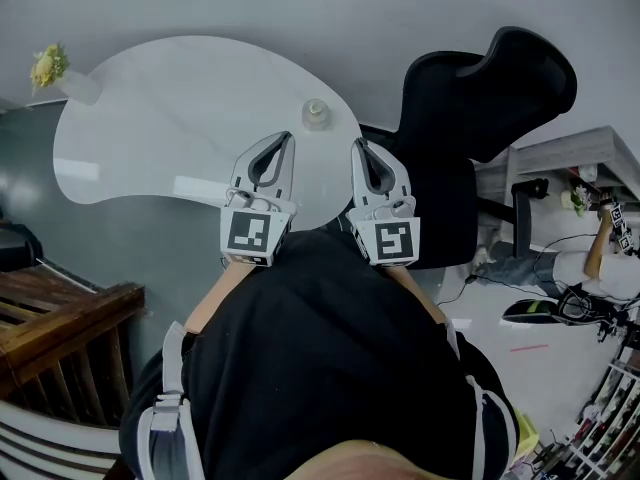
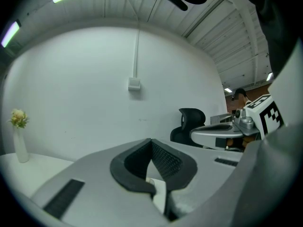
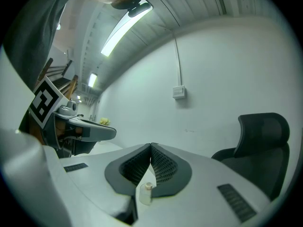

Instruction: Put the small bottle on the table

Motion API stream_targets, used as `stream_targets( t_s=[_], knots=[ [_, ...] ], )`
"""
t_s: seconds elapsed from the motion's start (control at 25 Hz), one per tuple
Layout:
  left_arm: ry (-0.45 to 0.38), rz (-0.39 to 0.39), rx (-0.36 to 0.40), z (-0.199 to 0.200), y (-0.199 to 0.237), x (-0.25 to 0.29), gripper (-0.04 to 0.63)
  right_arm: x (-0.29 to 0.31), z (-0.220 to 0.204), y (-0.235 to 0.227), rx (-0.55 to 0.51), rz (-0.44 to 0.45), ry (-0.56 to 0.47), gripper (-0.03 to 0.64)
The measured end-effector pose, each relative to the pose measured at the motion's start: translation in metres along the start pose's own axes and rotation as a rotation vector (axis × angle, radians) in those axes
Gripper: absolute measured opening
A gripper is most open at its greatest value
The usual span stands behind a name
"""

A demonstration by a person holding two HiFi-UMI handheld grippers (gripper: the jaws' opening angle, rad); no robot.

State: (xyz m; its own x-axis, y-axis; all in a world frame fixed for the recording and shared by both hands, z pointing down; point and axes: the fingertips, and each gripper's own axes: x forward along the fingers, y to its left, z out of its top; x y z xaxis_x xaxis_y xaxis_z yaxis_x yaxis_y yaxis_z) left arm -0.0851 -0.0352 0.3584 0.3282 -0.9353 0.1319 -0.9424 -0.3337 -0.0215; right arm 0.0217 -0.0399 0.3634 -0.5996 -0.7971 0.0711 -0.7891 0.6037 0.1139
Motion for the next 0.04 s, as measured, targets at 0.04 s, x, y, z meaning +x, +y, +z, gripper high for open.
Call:
stream_targets(
  t_s=[0.04],
  knots=[
    [-0.001,0.002,0.0,-0.0002,-0.0018,0.0002,0.008,-0.0008,-0.0007,-0.0013,-0.001,0.003,0.001,0.021]
  ],
)
